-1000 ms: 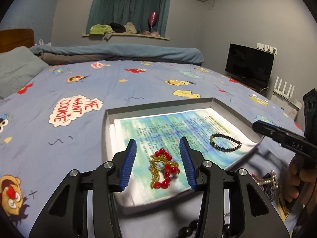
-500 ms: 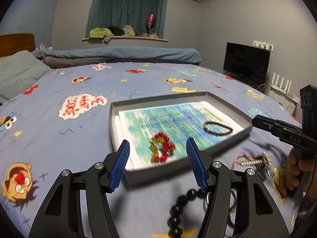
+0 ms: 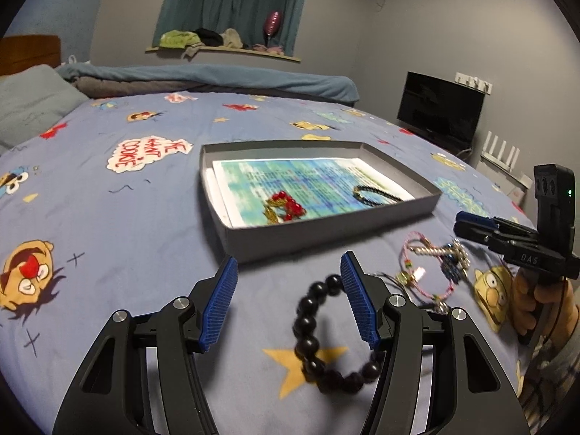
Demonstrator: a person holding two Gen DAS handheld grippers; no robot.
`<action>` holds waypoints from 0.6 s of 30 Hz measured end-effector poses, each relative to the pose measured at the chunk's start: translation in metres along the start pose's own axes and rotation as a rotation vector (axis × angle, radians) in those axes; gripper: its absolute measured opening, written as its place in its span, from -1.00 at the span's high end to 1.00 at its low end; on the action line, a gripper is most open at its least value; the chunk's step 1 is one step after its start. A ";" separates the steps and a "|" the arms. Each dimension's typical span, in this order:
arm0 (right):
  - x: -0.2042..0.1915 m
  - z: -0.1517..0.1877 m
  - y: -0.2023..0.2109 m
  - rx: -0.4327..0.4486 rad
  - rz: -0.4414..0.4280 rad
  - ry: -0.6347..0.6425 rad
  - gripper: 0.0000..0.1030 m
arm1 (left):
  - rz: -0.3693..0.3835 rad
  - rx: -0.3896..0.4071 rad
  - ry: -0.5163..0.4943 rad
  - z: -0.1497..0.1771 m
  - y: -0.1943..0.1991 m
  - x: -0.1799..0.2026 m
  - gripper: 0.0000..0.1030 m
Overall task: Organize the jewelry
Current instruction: 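Grasp the blue beaded bracelet with the left tool while the right tool grasps the pearl ring hair clip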
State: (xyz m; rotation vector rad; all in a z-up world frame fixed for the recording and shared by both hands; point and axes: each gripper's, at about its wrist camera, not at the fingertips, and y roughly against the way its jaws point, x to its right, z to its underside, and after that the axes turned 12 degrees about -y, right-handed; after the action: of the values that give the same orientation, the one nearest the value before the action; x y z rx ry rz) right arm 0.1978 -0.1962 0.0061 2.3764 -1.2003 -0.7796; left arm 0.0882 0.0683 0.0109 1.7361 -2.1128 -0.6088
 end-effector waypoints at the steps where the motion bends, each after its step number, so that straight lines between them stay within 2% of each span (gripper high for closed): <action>1: -0.002 0.003 0.000 -0.009 0.001 0.010 0.01 | 0.004 0.002 -0.006 0.001 0.001 0.003 -0.17; 7: -0.009 0.018 -0.002 -0.061 0.018 0.064 0.01 | 0.020 0.007 -0.023 0.002 0.002 0.012 -0.18; 11: -0.007 0.020 -0.003 -0.078 0.018 0.050 0.01 | 0.035 0.009 -0.034 0.000 0.000 0.019 -0.18; 12: -0.007 0.020 -0.004 -0.085 0.014 0.048 0.05 | 0.040 0.009 -0.039 -0.001 -0.001 0.022 -0.18; 13: -0.007 0.020 -0.005 -0.088 0.010 0.049 0.20 | 0.044 0.010 -0.044 -0.002 -0.002 0.025 -0.18; 18: -0.010 0.022 -0.001 -0.073 0.002 0.064 0.20 | 0.074 0.016 -0.065 -0.010 -0.008 0.039 -0.17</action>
State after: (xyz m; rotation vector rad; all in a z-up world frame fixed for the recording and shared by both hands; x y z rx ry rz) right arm 0.1796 -0.1889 -0.0081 2.3230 -1.1286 -0.7280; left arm 0.0926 0.0277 0.0144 1.6597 -2.2200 -0.6373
